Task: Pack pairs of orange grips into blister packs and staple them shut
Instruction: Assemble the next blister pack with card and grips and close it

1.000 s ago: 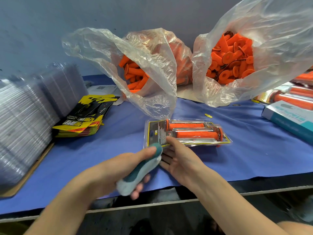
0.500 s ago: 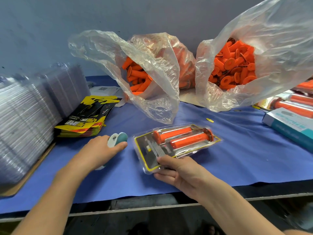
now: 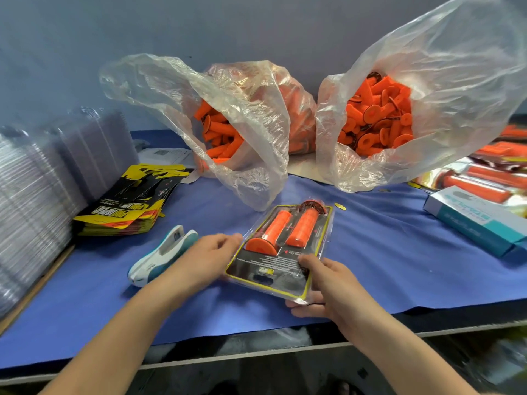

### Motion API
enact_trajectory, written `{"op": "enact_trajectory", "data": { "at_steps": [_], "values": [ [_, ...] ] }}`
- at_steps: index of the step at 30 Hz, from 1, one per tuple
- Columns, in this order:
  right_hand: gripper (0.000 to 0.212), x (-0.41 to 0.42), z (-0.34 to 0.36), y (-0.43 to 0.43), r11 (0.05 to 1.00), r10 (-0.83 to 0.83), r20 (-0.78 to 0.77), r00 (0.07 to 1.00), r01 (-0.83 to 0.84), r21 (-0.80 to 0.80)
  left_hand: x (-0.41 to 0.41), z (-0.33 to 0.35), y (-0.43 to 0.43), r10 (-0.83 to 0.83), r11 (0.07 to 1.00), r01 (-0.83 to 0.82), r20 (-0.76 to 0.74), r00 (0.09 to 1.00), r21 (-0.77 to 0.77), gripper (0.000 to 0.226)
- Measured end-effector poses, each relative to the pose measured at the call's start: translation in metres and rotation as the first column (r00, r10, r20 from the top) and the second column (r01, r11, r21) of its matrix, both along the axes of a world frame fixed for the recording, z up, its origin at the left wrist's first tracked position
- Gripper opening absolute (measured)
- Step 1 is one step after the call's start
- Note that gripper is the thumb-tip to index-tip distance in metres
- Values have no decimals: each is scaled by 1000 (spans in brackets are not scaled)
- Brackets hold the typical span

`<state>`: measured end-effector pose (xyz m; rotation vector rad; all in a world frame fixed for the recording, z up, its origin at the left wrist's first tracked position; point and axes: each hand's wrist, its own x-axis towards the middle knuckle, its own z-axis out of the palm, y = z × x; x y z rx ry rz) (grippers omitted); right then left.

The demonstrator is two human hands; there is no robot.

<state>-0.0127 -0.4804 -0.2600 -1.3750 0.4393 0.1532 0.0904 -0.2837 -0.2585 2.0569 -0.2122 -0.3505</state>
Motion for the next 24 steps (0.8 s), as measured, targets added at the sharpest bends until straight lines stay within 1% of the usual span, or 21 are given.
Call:
{"op": "enact_trajectory", "data": {
  "at_steps": [1,3,6,8,12,13,15,16,18,20,22,24],
  "values": [
    [28,0,1,-2,1000,21,-14,1000,-21,-15,-1,-2,-4,-33,999,31,-55,998,-30,38],
    [27,0,2,-7,999,19,-17,1000,-20,-34,-3,-3,-11,-52,996,42,-126,991,-82,34],
    [22,0,3,-14,999,-38,42,998,39,-9,-2,-4,-14,-79,996,72,-152,985,-51,27],
    [21,-1,2,-17,999,-46,51,998,46,-6,-1,-3,-13,-96,994,84,-204,974,-64,23],
    [16,-2,-2,-21,998,-32,2,999,32,-46,-3,2,-5,-168,978,111,-353,921,-176,11],
    [16,-2,-2,-22,998,-16,-12,1000,15,-64,-4,4,-2,-180,976,121,-367,913,-180,14],
    [18,-1,-4,-24,994,23,-37,999,-26,-102,-5,4,2,-186,979,139,-372,909,-151,26],
    [20,-1,-5,-24,992,42,-45,998,-47,-119,-6,4,3,-184,980,142,-366,912,-139,24],
    [23,-1,-6,-24,987,59,-56,997,-67,-144,-8,2,3,-172,982,130,-359,918,-137,12],
    [23,0,-8,-23,983,42,-48,998,-50,-175,-10,3,1,-144,985,100,-354,924,-139,8],
    [18,0,-9,-21,973,-1,-17,1000,-3,-229,-13,4,-2,-134,986,90,-342,930,-141,11],
    [14,-1,-9,-18,954,-43,13,999,45,-298,-16,6,-6,-155,985,123,-315,936,-118,17]
  ]
}}
